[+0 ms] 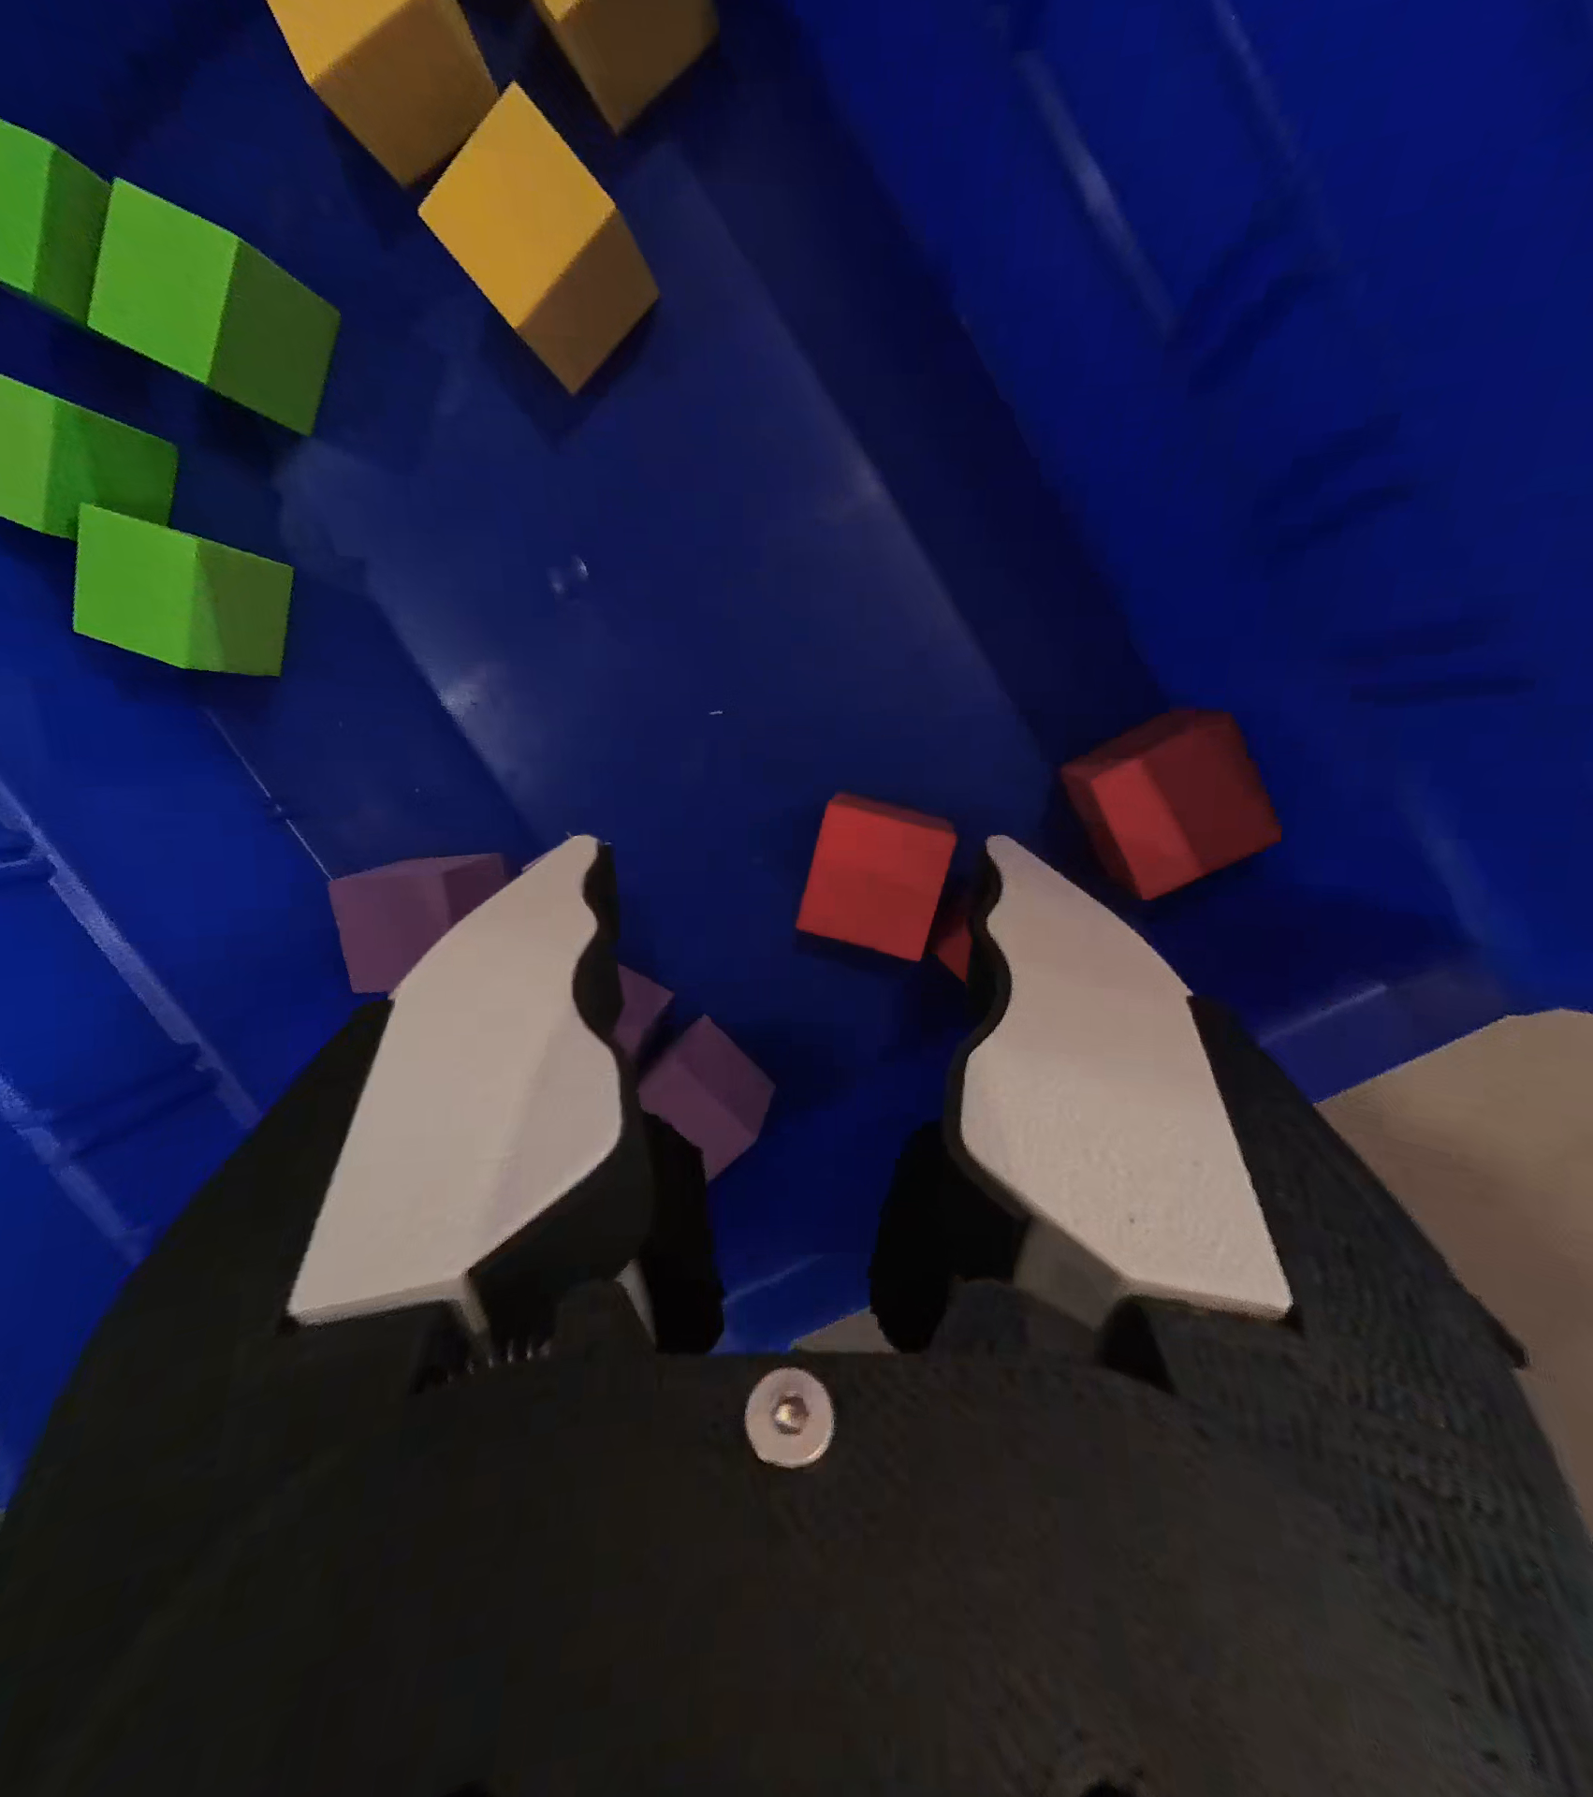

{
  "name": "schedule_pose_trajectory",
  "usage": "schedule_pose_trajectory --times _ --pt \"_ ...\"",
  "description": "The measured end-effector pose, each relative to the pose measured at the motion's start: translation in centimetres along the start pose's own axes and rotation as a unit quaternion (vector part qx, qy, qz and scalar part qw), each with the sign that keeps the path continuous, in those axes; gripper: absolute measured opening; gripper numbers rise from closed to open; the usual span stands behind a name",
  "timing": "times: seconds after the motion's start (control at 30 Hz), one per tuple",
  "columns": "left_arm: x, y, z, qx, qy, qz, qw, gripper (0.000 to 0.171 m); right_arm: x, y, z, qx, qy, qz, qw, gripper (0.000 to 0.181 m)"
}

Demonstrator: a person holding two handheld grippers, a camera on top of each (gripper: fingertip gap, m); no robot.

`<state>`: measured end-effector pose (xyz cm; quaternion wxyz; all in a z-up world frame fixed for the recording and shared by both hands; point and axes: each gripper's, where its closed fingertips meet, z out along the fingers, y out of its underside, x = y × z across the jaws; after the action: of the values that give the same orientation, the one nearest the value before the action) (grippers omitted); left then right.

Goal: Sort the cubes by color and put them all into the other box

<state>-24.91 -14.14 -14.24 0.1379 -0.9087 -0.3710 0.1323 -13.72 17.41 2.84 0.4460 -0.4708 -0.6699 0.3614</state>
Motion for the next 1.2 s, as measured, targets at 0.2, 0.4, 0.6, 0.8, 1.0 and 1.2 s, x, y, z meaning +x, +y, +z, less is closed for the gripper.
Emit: schedule_pose_trajectory --times 0.2,0.4,0.6,0.8,1.0,1.2 --pt "0.1 0.3 1.1 -0.019 0.005 -0.002 1.0 0.061 -1.2 0.1 0.2 0.0 -0.016 -0.017 1.0 0.031" --pt "0.0 0.0 1.5 -0.014 0.011 0.001 1.0 0.029 -1.5 0.3 0.1 0.0 -0.016 -0.032 0.999 0.03" --pt "3.6 -5.7 -6.4 0.179 0.191 -0.039 0.964 0.029 -5.1 -0.7 -0.1 0.051 -0.093 -0.061 0.992 0.03" --pt "12.8 -8.8 -16.4 0.252 0.514 -0.016 0.82 0.028 -12.8 -3.3 -0.2 0.156 -0.163 -0.179 0.958 0.044" --pt "17.9 -8.7 -18.1 0.214 0.63 -0.003 0.747 0.028 -16.0 -4.3 -0.3 0.198 -0.174 -0.217 0.94 0.048" --pt "20.3 -9.5 -17.4 0.192 0.664 -0.029 0.722 0.028 -15.2 -3.6 -0.2 0.189 -0.169 -0.212 0.944 0.028"
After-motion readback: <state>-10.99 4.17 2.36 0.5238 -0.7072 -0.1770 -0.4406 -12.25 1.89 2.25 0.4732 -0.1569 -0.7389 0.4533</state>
